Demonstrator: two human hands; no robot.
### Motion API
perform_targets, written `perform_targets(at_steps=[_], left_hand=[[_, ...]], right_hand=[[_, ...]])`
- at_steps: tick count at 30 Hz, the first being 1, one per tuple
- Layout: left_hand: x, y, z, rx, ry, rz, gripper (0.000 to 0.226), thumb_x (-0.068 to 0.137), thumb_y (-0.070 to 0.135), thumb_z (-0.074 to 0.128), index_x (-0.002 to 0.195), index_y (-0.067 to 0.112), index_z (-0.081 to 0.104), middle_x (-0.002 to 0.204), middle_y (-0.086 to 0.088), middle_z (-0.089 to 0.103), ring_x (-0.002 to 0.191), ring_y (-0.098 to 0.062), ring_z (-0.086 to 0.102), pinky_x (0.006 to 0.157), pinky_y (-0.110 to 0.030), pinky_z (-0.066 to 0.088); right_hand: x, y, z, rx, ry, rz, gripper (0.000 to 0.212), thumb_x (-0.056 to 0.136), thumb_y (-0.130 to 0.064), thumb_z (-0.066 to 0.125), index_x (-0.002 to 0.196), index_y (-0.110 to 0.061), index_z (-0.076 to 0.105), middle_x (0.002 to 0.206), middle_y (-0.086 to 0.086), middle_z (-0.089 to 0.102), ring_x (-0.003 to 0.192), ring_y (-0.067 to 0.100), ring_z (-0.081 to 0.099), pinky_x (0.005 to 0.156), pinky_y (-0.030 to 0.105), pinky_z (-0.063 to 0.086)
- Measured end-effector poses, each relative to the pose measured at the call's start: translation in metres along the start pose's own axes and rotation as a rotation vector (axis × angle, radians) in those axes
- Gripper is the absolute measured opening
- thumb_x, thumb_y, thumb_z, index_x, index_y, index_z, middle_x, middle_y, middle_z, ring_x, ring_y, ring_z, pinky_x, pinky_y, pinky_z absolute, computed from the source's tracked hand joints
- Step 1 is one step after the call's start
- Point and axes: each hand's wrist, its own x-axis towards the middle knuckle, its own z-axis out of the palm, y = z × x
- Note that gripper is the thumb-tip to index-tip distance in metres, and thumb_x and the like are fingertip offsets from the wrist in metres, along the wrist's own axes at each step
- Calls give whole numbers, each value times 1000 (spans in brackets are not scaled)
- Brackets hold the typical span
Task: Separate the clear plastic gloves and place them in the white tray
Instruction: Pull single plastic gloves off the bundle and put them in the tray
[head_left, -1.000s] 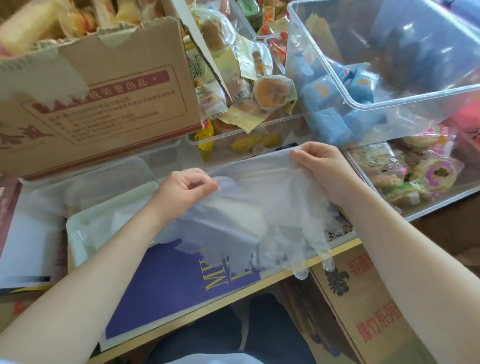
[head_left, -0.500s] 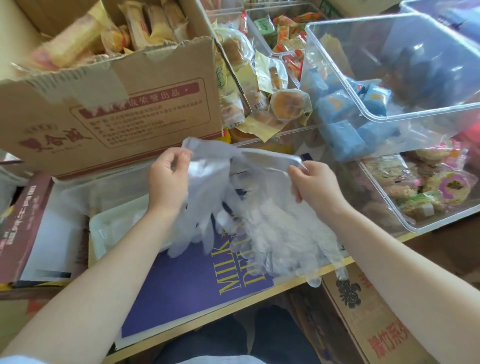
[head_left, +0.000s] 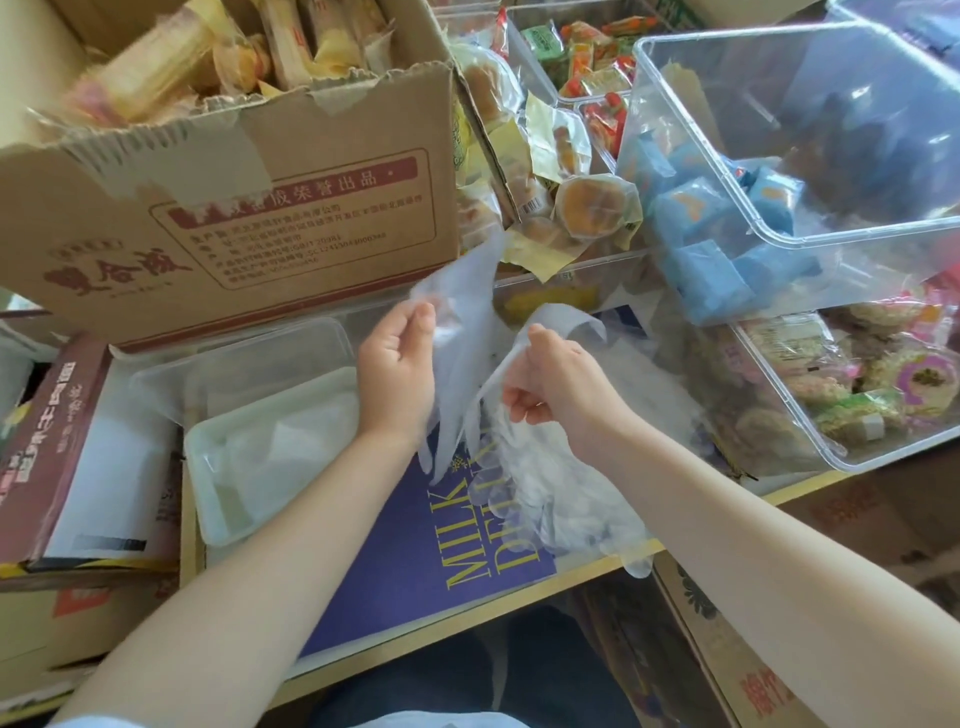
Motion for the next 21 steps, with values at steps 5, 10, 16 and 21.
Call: perform_targets(at_steps=[5, 10, 16, 21], left_hand=[[-18, -5, -3, -24, -339, -1, 23, 97, 17, 47, 100, 34, 63, 98, 23, 67, 97, 9, 60, 84, -8, 41], [-24, -7, -6, -191, -513, -72, 27, 88, 36, 57, 115, 33, 58, 103, 23, 68, 105, 0, 60, 88, -15, 44], [-18, -9, -13, -98, -438, -50, 17, 92, 19, 57, 103, 23, 70, 91, 3, 71, 90, -6, 63, 86, -21, 46], [-7, -10, -22, -129, -440, -212, 19, 95, 15, 53, 95, 20, 72, 96, 5, 72, 92, -10, 61, 87, -28, 47]], right_hand=[[5, 0, 9, 25, -54, -57, 47, 99, -23, 31, 57, -7, 44, 49, 3, 43, 40, 10, 38, 45, 19, 32], [7, 0, 13, 6, -118, -62, 52, 100, -39, 31, 64, -6, 50, 55, 6, 44, 47, 12, 37, 53, 24, 31], [7, -4, 9, -152, -250, -56, 94, 85, -74, 11, 74, 1, 67, 58, 4, 54, 52, 14, 44, 55, 23, 34], [9, 9, -10, -581, 221, -563, 48, 75, -57, 58, 84, -10, 60, 71, 1, 53, 63, 12, 44, 64, 28, 41]])
